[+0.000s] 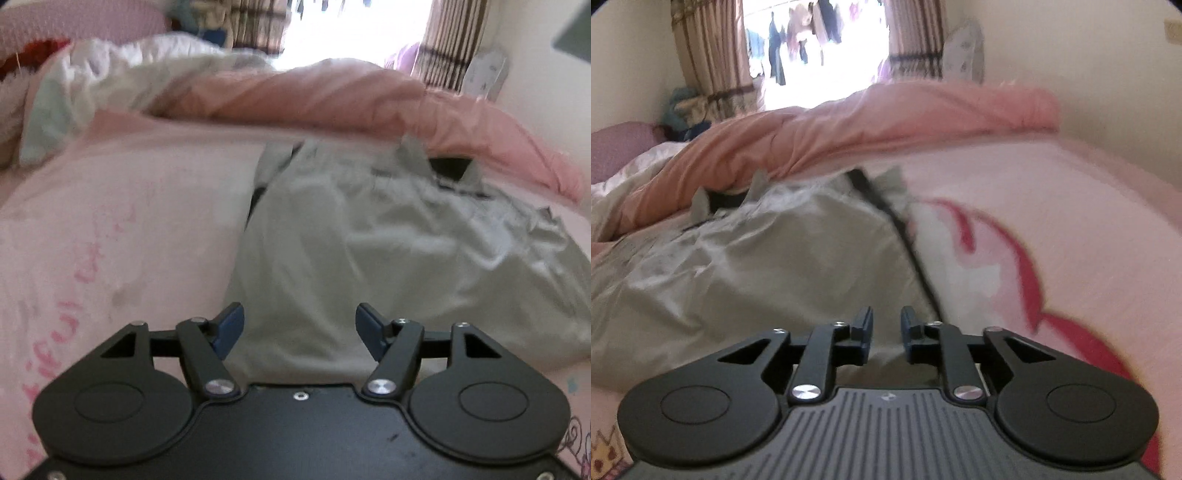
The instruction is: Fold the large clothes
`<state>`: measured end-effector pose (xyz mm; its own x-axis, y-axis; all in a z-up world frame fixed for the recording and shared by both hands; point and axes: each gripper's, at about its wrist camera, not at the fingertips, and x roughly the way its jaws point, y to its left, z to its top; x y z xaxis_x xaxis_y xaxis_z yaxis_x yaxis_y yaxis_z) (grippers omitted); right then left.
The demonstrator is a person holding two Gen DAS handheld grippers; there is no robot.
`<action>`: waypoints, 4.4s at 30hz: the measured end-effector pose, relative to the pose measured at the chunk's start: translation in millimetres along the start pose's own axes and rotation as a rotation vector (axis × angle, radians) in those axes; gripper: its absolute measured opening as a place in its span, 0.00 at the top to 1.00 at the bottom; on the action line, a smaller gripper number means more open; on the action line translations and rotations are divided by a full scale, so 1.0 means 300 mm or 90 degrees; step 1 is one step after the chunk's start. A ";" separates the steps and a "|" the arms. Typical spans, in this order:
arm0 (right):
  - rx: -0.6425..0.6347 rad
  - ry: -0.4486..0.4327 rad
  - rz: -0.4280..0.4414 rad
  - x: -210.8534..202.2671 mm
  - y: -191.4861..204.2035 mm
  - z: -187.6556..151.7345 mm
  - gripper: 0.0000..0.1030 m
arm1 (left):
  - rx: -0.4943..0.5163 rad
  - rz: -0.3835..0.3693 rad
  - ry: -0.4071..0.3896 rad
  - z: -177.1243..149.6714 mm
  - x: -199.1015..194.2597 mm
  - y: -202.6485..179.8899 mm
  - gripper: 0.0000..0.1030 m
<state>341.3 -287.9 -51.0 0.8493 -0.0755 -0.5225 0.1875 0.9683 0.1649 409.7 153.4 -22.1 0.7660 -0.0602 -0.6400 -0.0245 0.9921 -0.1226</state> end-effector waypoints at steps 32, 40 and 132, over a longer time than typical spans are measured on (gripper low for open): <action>-0.001 0.018 0.011 0.311 0.111 0.209 0.80 | 0.093 -0.025 0.028 0.260 0.337 -0.131 0.30; -0.007 -0.008 0.026 0.416 0.188 0.347 0.78 | 0.115 -0.018 0.006 0.396 0.444 -0.175 0.29; -0.084 0.032 0.132 0.077 0.613 -0.125 0.69 | -0.353 -0.186 -0.054 -0.053 0.133 0.177 0.10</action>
<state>376.8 -102.6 -64.0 0.8363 0.1364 -0.5310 -0.0569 0.9849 0.1633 428.8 202.0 -66.2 0.8391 -0.2887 -0.4610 -0.1187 0.7299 -0.6732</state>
